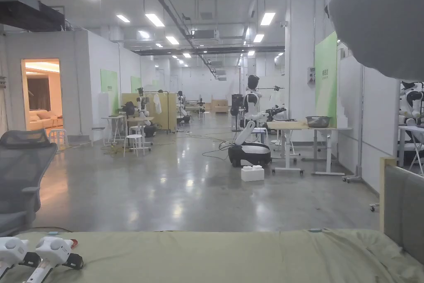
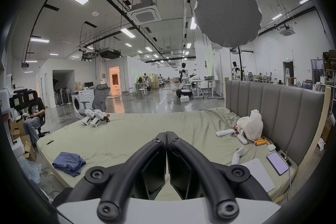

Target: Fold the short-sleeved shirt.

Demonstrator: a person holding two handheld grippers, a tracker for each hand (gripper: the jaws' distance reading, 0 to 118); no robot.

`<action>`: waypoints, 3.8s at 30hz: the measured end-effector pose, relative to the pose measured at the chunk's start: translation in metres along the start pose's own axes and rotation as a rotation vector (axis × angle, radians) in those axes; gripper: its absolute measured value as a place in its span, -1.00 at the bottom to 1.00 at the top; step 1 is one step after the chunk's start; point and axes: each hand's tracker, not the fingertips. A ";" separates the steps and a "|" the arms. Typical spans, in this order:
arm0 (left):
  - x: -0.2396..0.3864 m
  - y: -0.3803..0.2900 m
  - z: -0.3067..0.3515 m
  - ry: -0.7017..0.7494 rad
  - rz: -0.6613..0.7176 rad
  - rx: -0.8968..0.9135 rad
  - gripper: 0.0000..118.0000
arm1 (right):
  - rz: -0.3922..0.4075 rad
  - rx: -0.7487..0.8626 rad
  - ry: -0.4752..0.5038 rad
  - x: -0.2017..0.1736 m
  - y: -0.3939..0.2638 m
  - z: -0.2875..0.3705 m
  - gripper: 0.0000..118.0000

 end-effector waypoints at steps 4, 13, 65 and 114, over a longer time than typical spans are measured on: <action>0.002 -0.001 0.001 -0.001 -0.004 -0.008 -1.00 | -0.003 -0.004 0.005 -0.001 -0.001 0.001 -1.00; 0.004 -0.002 0.001 -0.015 0.005 -0.022 -1.00 | 0.005 0.006 0.008 -0.002 0.003 0.004 -1.00; 0.003 -0.002 0.007 0.003 0.073 -0.039 1.00 | -0.018 0.002 -0.015 0.002 0.002 0.004 1.00; 0.015 0.002 0.008 -0.065 0.098 -0.090 1.00 | -0.160 -0.147 -0.198 -0.030 0.028 0.002 1.00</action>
